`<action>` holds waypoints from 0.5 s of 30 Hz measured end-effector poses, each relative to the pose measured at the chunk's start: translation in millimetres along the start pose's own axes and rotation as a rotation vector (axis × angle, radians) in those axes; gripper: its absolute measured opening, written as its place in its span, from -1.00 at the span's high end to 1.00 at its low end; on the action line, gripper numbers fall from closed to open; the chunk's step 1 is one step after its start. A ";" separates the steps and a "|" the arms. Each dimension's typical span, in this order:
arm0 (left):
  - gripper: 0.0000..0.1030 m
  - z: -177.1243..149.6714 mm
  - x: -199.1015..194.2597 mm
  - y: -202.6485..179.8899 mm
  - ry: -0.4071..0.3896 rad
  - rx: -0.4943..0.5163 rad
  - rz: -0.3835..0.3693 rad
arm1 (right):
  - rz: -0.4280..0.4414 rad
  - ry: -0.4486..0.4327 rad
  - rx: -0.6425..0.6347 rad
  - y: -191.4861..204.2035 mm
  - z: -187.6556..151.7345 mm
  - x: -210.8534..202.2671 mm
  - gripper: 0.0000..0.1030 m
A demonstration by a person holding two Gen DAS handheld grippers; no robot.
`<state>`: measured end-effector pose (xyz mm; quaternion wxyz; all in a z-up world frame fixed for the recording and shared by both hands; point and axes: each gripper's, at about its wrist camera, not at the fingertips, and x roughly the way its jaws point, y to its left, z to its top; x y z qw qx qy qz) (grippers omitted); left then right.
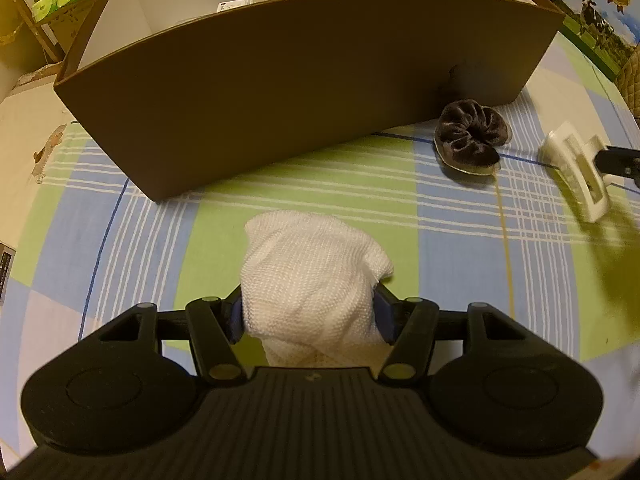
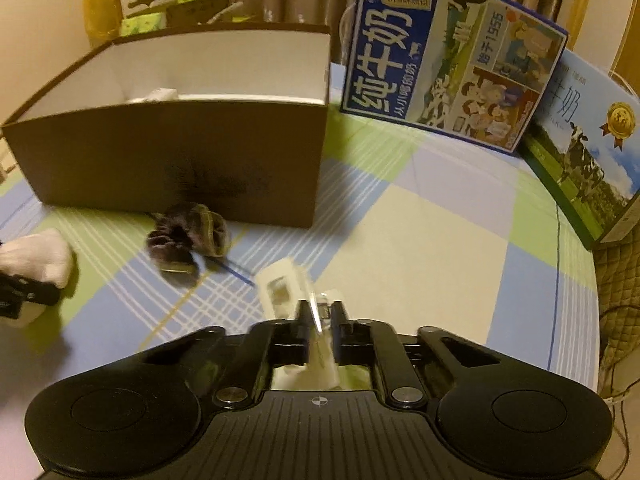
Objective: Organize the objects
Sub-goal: 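Lift white sock with left gripper while right gripper grasps white hair clip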
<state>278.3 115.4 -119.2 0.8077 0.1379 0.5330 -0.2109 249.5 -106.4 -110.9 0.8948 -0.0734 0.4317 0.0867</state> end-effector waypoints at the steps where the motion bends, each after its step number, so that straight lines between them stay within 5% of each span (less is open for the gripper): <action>1: -0.10 -0.4 -0.5 -0.4 0.000 0.003 0.001 | 0.014 0.012 0.023 -0.3 -1.5 -2.4 0.99; 15: -0.09 -28.5 -17.2 -16.0 0.021 0.042 -0.025 | 0.224 0.152 0.294 -5.7 -64.4 -38.1 1.00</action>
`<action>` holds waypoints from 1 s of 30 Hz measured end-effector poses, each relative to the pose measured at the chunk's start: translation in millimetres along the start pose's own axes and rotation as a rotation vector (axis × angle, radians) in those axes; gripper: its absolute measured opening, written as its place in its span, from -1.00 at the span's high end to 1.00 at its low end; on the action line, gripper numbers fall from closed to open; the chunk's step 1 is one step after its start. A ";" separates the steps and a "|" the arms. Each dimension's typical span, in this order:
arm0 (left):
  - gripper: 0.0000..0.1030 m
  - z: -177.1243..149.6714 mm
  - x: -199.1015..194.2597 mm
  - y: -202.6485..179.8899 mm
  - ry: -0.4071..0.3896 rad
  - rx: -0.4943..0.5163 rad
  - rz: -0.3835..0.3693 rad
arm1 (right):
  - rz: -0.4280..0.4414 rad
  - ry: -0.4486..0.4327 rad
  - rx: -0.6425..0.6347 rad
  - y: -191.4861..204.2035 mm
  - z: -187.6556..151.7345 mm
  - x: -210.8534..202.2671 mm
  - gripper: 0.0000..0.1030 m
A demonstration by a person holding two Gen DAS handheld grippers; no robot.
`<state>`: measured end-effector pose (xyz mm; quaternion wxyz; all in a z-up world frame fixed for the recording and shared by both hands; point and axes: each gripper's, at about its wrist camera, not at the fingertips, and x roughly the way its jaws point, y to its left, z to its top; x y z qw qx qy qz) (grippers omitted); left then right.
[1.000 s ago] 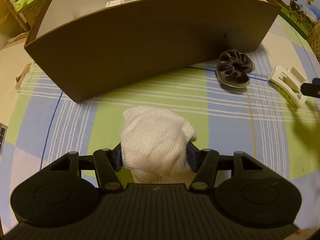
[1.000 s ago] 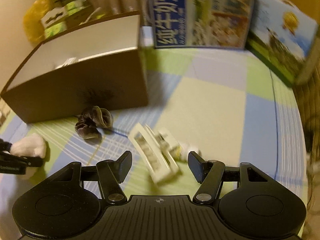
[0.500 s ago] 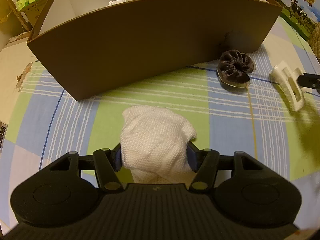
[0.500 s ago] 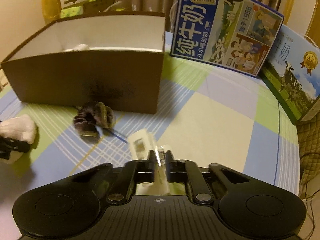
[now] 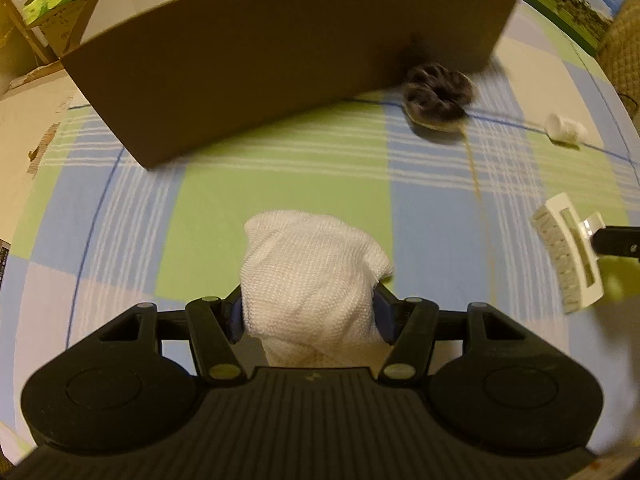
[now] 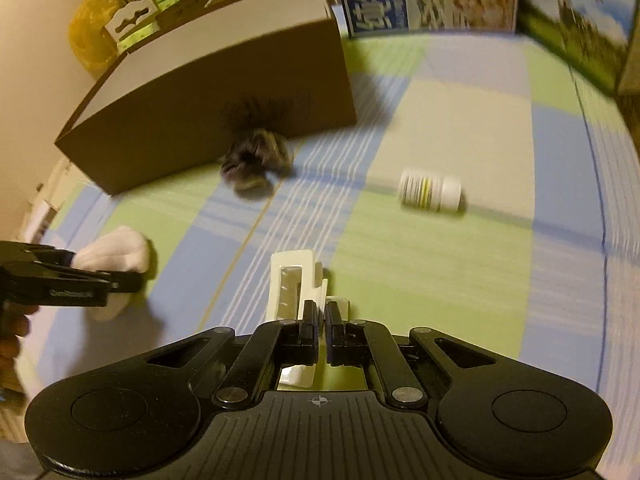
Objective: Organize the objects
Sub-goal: 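Lift white sock with left gripper while right gripper grasps white hair clip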
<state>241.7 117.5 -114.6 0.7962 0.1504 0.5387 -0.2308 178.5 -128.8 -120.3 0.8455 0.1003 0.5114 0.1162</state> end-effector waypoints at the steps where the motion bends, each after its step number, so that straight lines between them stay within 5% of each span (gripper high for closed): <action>1: -0.09 -3.9 -1.4 -2.8 0.004 0.004 -0.008 | 0.005 0.006 0.009 1.2 -3.1 -1.7 1.00; 6: -0.10 -19.3 -8.5 -10.7 0.011 0.021 -0.031 | 0.018 0.021 0.066 6.7 -10.0 -4.6 0.90; 9: -0.10 -20.3 -11.1 -9.9 0.012 0.017 -0.035 | 0.032 0.005 0.063 12.9 -8.9 -6.4 0.07; 10: -0.10 -19.7 -10.0 -9.5 0.013 0.014 -0.037 | 0.037 0.003 0.056 15.4 -7.7 -6.2 -0.06; 25: -0.14 -19.6 -5.6 -11.7 0.000 0.012 -0.034 | -0.145 0.068 -0.026 41.7 -14.4 26.9 -0.06; 30: -0.14 -19.7 -5.7 -11.7 0.001 0.012 -0.033 | -0.177 0.072 -0.020 39.2 -14.9 27.0 0.10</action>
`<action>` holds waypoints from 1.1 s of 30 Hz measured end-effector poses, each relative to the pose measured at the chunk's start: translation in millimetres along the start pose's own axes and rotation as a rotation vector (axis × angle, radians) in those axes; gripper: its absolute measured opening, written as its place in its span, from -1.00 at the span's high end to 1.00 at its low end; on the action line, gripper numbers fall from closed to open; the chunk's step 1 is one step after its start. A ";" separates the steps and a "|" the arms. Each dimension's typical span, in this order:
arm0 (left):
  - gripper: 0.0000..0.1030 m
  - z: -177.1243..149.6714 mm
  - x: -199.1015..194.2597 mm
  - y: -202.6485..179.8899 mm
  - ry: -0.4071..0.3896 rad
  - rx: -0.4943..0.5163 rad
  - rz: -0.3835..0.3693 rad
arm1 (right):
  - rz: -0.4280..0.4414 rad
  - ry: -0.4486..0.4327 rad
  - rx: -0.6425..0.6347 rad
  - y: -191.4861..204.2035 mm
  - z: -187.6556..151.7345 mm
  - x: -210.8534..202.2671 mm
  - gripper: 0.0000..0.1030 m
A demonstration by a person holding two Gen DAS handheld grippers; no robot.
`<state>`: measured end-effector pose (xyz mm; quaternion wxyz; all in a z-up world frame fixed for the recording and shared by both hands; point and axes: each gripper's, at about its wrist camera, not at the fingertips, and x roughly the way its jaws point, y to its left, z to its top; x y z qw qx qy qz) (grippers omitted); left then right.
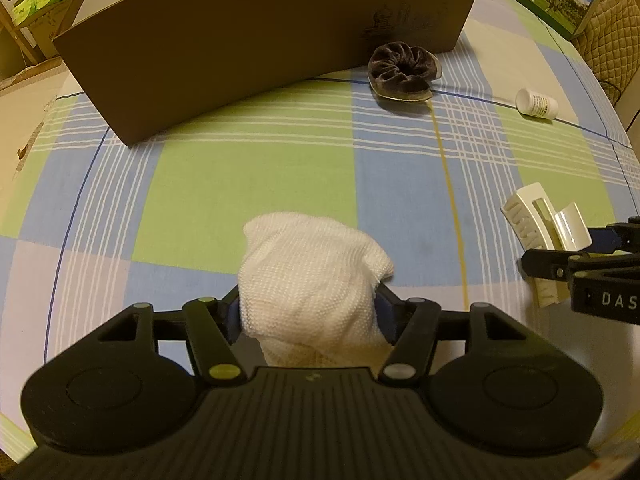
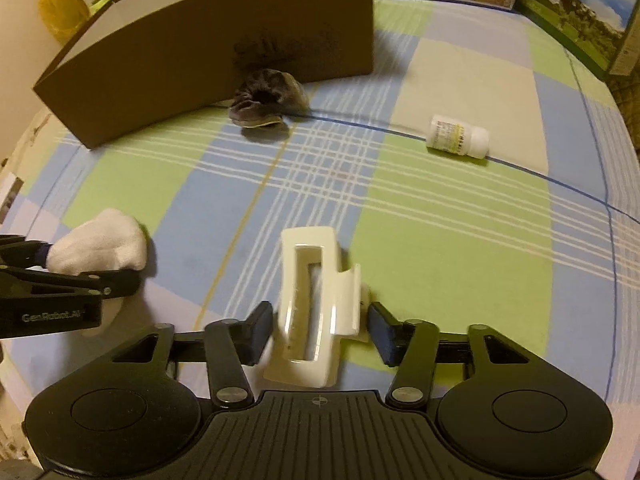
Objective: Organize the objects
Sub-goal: 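Lift white sock with left gripper while right gripper grasps white hair clip, then carry white sock and white hair clip over the brown box with both grippers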
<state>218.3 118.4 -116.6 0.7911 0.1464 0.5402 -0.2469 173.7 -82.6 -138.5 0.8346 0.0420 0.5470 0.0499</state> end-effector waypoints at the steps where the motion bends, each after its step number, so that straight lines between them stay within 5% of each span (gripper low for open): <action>1: -0.14 -0.1 0.0 -0.2 0.000 0.000 0.000 | 0.002 -0.001 0.000 -0.4 -0.2 -0.3 0.10; 20: -0.05 -0.7 -4.7 2.8 -0.011 -0.010 -0.010 | 0.051 -0.042 0.002 -5.6 -0.2 -14.4 0.26; 33: -0.05 23.9 -47.2 11.6 -0.134 -0.021 -0.041 | 0.120 -0.112 -0.006 1.6 37.2 -37.7 0.26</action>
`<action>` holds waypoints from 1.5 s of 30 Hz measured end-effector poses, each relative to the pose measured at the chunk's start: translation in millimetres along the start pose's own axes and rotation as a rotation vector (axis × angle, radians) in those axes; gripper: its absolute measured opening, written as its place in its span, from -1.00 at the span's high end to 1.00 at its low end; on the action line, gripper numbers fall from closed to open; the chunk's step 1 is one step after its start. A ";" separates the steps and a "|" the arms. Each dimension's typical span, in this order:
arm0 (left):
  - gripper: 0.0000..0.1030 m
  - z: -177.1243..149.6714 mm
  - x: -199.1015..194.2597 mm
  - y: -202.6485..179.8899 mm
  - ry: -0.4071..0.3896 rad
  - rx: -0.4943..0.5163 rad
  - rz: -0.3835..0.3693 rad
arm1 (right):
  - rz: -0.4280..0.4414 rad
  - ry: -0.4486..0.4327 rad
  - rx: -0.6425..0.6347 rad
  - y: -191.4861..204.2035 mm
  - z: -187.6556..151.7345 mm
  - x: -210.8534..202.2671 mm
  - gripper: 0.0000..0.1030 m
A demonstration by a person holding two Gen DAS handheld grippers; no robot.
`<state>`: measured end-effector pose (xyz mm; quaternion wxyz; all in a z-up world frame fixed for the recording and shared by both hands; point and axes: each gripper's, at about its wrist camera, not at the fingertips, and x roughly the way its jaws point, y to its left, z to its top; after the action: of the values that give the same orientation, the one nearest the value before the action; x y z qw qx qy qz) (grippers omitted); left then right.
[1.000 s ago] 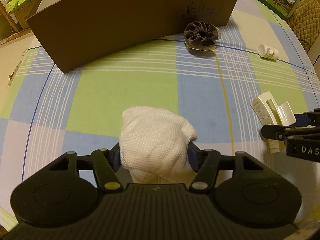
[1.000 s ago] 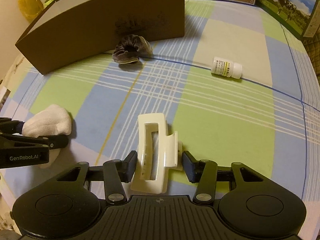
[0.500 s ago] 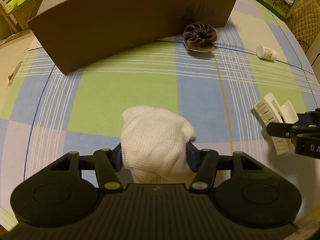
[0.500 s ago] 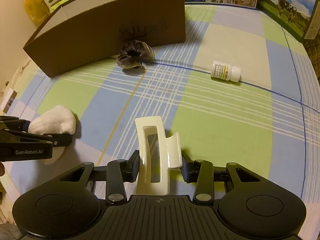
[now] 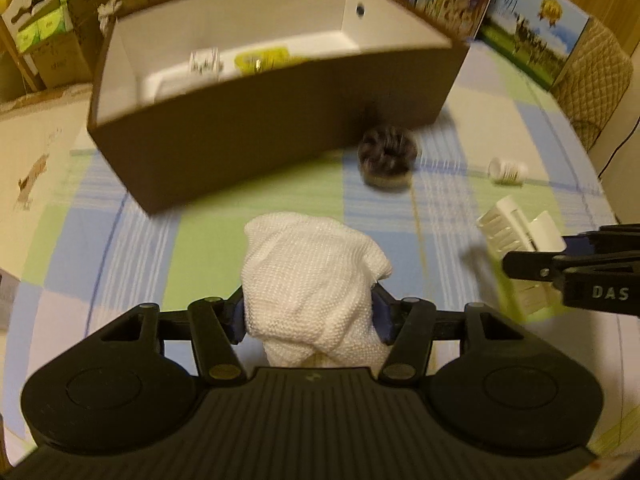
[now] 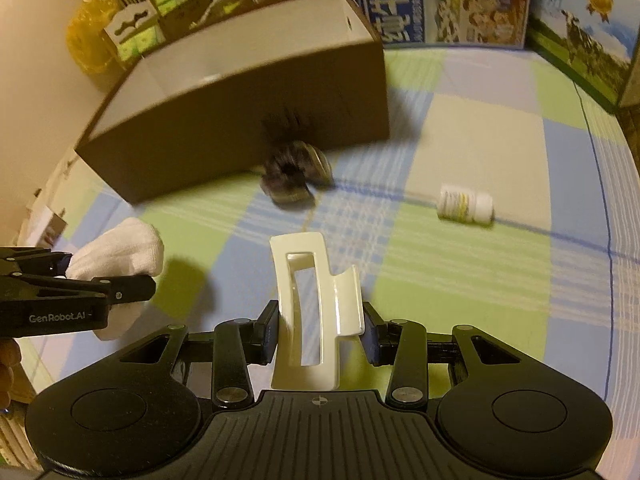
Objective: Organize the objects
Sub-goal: 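Carry white sock and white hair clip over the brown box with both grippers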
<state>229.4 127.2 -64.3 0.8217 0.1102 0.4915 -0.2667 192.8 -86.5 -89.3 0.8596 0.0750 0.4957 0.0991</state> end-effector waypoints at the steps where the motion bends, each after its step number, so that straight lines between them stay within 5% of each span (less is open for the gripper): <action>1: -0.05 5.4 -3.7 0.4 -0.015 0.001 -0.002 | 0.005 -0.010 -0.007 2.4 6.1 -1.5 0.26; 21: -0.05 138.6 -3.1 37.1 -0.207 0.031 0.070 | 0.075 -0.200 -0.083 48.5 168.5 9.8 0.26; 32: -0.05 204.5 57.0 70.1 -0.147 0.043 0.096 | 0.013 -0.140 -0.085 45.9 230.3 81.1 0.26; 45: -0.05 230.9 123.2 84.2 -0.056 0.068 0.106 | -0.074 -0.061 -0.157 45.2 254.5 145.8 0.26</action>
<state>494.6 54.4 -64.2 0.8438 0.1566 0.4524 -0.2423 480.4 -14.8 -74.5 0.8805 -0.0077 0.4626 0.1036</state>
